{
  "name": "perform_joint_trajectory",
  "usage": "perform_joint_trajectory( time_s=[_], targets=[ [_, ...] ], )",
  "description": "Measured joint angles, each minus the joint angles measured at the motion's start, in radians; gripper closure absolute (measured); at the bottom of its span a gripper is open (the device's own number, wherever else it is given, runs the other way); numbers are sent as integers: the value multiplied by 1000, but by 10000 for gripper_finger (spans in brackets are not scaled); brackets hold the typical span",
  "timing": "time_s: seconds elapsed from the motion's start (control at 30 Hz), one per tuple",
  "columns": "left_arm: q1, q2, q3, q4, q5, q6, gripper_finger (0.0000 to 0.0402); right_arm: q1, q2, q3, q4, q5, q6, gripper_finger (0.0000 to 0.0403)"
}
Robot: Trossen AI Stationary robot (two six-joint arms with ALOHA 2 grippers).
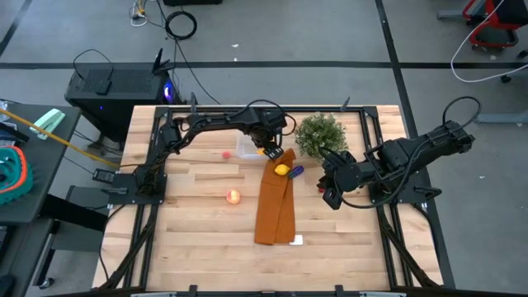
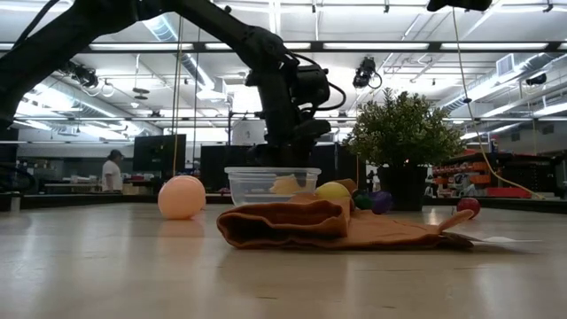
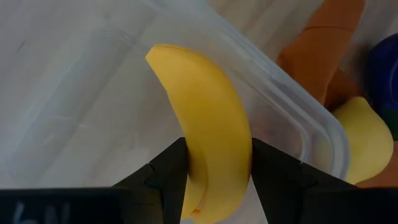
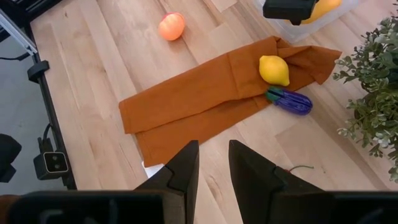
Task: Pick and placing Produce into tupperware
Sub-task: Put the yellow banana into the transparent bin
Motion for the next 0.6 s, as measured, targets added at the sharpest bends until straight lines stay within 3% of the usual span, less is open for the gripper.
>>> perform_joint_trajectory(
  time_s=[0.6],
  targets=[
    [3, 0, 0, -14, -3, 0, 230, 0, 0, 0, 0, 0, 0, 308]
  ],
)
